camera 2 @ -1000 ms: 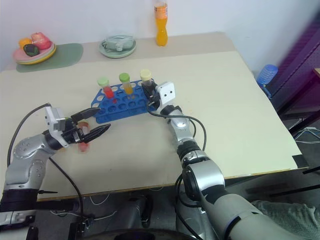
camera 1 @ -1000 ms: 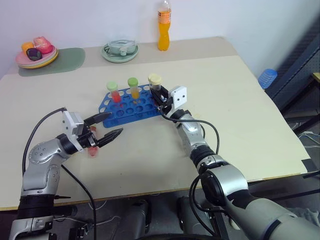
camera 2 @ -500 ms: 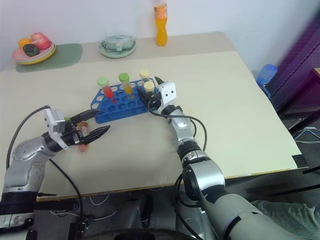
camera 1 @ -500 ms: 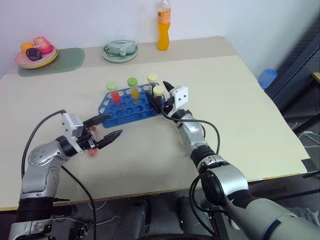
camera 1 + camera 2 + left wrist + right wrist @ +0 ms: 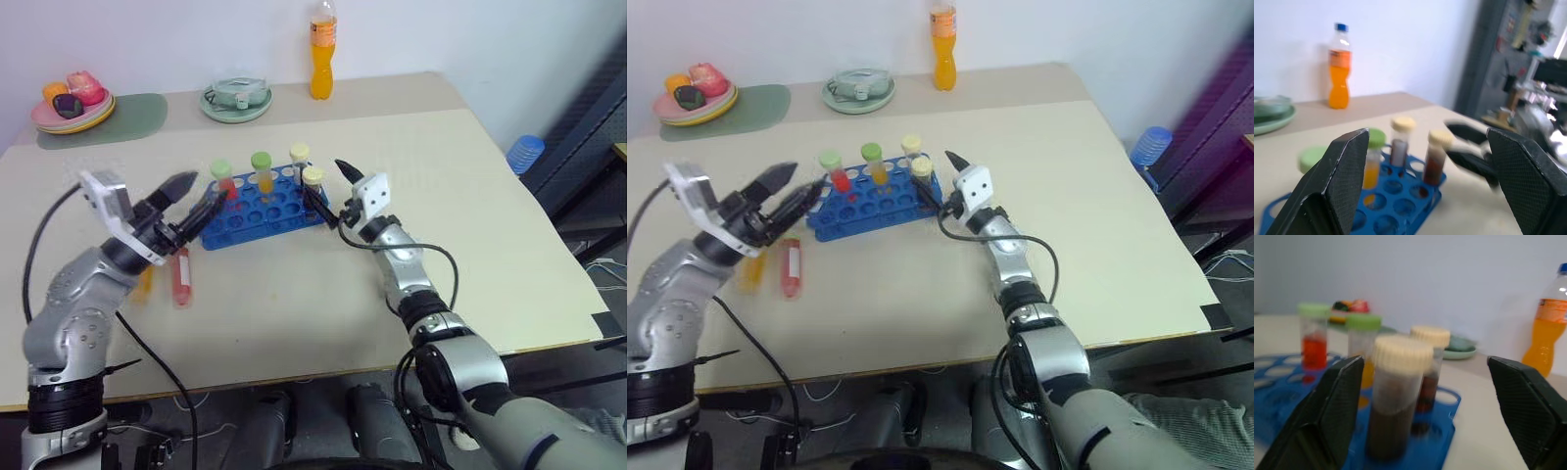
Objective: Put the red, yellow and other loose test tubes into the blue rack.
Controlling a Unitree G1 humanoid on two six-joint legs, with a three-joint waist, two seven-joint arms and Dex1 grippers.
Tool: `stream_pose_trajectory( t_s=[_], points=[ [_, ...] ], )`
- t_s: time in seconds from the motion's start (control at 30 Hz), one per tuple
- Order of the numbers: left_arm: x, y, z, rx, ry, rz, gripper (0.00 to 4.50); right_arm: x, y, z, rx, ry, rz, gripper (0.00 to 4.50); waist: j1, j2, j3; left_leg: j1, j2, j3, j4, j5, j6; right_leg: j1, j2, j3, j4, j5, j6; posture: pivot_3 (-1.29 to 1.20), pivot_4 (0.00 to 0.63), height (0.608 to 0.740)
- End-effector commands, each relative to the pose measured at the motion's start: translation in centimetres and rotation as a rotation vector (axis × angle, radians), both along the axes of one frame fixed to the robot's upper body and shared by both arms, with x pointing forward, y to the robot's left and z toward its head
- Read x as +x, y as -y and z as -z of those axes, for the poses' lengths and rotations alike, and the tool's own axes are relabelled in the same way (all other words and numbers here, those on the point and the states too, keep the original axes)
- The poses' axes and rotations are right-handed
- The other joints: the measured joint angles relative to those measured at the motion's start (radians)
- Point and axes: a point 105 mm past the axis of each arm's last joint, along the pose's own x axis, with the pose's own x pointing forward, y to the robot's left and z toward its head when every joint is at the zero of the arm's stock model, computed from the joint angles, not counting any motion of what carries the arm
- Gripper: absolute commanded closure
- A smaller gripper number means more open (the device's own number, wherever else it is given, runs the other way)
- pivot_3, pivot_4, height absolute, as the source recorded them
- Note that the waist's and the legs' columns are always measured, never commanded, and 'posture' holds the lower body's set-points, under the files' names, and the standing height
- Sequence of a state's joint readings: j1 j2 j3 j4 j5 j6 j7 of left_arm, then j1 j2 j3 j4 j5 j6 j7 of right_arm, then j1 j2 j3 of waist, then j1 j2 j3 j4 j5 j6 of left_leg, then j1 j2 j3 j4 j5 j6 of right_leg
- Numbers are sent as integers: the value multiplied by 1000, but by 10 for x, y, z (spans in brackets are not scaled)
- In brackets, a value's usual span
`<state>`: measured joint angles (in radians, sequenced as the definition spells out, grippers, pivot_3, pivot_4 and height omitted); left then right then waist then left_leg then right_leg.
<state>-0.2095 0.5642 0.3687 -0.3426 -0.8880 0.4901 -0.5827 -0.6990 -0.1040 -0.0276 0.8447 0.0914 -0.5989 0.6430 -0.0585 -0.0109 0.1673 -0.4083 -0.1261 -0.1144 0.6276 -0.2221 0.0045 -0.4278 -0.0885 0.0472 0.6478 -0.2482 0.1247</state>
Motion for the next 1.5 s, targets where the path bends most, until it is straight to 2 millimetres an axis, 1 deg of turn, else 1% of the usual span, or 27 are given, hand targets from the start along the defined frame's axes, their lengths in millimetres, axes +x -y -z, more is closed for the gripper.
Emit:
stream_pose_trajectory(
  t_s=[0.03, 0.1, 0.17, 0.23, 0.27, 0.33, 0.37, 0.4, 0.47, 0.53, 0.6, 0.67, 0.73, 0.83, 0.93, 1.17, 1.23, 1.3, 1.5],
  points=[
    [-8, -2, -23, -49, -9, -109, 569, -23, 23, -12, -41, 24, -65, 403, 13, 0, 0, 0, 0, 0, 0, -1, 1, 0, 0, 0, 0, 0, 0, 0, 150, 740],
    [-3, -7, -22, -12, -81, -273, 569, -38, 39, -10, -85, -17, -88, 403, 18, 0, 0, 0, 0, 0, 1, -1, 1, 0, 0, 0, 0, 0, 0, 0, 150, 740],
    [-2, -13, -20, 9, -160, -406, 569, -52, 51, -11, -120, -65, -112, 403, 23, 0, 0, 0, 0, 0, 1, -1, 2, 1, 0, 1, 0, 0, 0, 0, 150, 740],
    [-6, -16, -15, -14, -241, -445, 569, -67, 60, -13, -159, -104, -145, 403, 24, 0, 0, 0, 0, 0, 1, -2, 2, 1, 0, 1, 0, 0, 0, 0, 150, 740],
    [-5, -21, -10, -24, -295, -477, 569, -72, 64, -17, -176, -120, -162, 403, 23, 0, 0, 0, 1, 0, 1, -2, 2, 1, 0, 1, 0, 0, 0, 0, 150, 740],
    [-3, -34, 9, 9, -464, -552, 569, -81, 68, -25, -201, -141, -194, 403, 23, 0, 0, 0, 1, 0, 2, -2, 1, 1, 0, 1, 0, 0, 0, 0, 150, 740],
    [-1, -40, 15, 28, -533, -573, 569, -85, 68, -31, -210, -142, -210, 403, 23, -1, 0, 0, 2, 0, 2, -2, 1, 1, 0, 1, 0, 0, 0, 0, 150, 740],
    [2, -46, 17, 32, -581, -591, 569, -87, 68, -36, -217, -140, -222, 403, 24, -1, 0, 0, 2, 0, 2, -2, 1, 1, 0, 1, 0, 0, 0, 0, 150, 740],
    [10, -64, 23, 72, -713, -635, 569, -89, 65, -51, -231, -121, -241, 403, 30, -1, 1, 0, 3, 0, 2, -3, 1, 1, 1, 1, 0, 0, 0, 0, 150, 740],
    [16, -83, 21, 80, -781, -685, 569, -90, 60, -64, -227, -101, -259, 403, 38, -2, 1, 0, 3, 0, 3, -3, 1, 1, 1, 1, 0, 0, -1, 0, 150, 740],
    [18, -98, 22, 126, -845, -724, 569, -93, 53, -74, -222, -97, -292, 403, 46, -2, 1, 0, 2, 1, 2, -3, 1, 1, 1, 1, -1, 0, -1, 0, 150, 740],
    [17, -108, 25, 187, -899, -736, 569, -100, 43, -83, -230, -104, -353, 403, 48, -2, 1, 0, 2, 1, 2, -3, 1, 1, 1, 1, -2, 0, -1, 0, 150, 740],
    [18, -114, 31, 218, -970, -724, 569, -109, 35, -85, -266, -115, -415, 403, 53, -2, 1, 0, 2, 1, 1, -4, 2, 1, 1, 1, -2, 0, -1, 0, 150, 740],
    [22, -115, 36, 273, -1024, -701, 569, -118, 32, -81, -310, -143, -482, 403, 59, -3, 1, 0, 2, 1, 2, -4, 2, 1, 1, 0, -3, 0, -1, 0, 150, 740],
    [28, -110, 39, 320, -1060, -665, 569, -126, 30, -77, -348, -165, -540, 403, 64, -5, 2, 0, 2, 1, 2, -4, 2, 1, 1, 0, -3, 0, -1, 0, 150, 740],
    [49, -99, 46, 405, -1112, -639, 569, -139, 25, -70, -428, -196, -674, 403, 68, -5, 2, -1, 2, 2, 2, -4, 1, 1, -1, 0, -3, 0, -1, 0, 150, 740],
    [50, -97, 49, 434, -1138, -614, 569, -140, 24, -70, -447, -181, -678, 403, 64, -5, 2, -1, 2, 2, 2, -4, 1, 0, -1, 0, -3, 0, -1, 0, 150, 740],
    [53, -99, 52, 455, -1155, -621, 569, -139, 23, -71, -441, -169, -672, 403, 62, -5, 2, -1, 2, 2, 2, -4, 1, 0, -1, 0, -3, 0, -1, 0, 150, 740],
    [60, -99, 63, 461, -1216, -629, 569, -141, 22, -70, -420, -156, -640, 403, 66, -5, 2, -1, 2, 2, 2, -4, 1, 0, -1, 0, -3, 0, -1, 0, 150, 740]
  ],
)
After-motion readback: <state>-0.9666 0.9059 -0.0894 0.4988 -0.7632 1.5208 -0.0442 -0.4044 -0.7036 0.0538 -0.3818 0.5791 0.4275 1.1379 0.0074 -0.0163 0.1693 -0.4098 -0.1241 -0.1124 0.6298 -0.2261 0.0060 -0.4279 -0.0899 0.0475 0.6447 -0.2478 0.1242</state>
